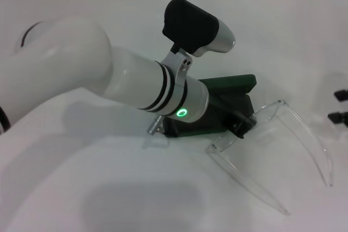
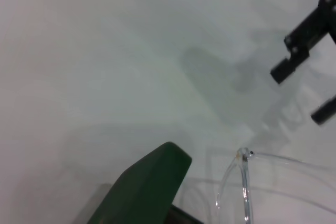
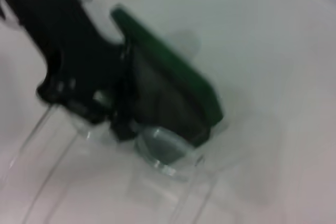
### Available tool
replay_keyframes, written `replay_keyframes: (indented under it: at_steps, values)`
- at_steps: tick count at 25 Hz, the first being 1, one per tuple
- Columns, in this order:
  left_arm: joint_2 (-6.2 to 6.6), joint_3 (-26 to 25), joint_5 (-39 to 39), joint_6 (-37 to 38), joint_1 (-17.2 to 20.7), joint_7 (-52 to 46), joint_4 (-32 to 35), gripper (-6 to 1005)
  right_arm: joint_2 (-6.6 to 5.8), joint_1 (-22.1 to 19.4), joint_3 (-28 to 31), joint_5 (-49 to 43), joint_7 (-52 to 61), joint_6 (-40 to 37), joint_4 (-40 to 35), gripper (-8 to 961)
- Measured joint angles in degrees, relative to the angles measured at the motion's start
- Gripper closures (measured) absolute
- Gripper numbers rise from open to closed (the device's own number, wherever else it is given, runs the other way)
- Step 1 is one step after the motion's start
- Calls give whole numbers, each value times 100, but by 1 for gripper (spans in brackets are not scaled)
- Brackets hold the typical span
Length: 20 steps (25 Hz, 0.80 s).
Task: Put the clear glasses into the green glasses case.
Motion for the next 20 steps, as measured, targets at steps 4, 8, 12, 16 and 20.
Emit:
replay_keyframes:
  at_steps: [4,8,12,16,20]
  values:
    - [-3,-5,-1,0,-3,11,-111,916,32,171,-679,-420,312,171,40,401]
    - [-12,0,-29,-68,24,62,-175,916,44,202,-1438,-511,604,474,57,401]
    - [-13,17,-30,-126,31,69,-178,916,83,303,-1922,-474,700,487,55,401]
    - [-13,5,-27,-133,31,70,-176,915,98,349,-2217,-407,826,479,25,401]
    - [-7,6,-27,-133,10,70,-129,915,98,391,-2260,-375,841,438,10,401]
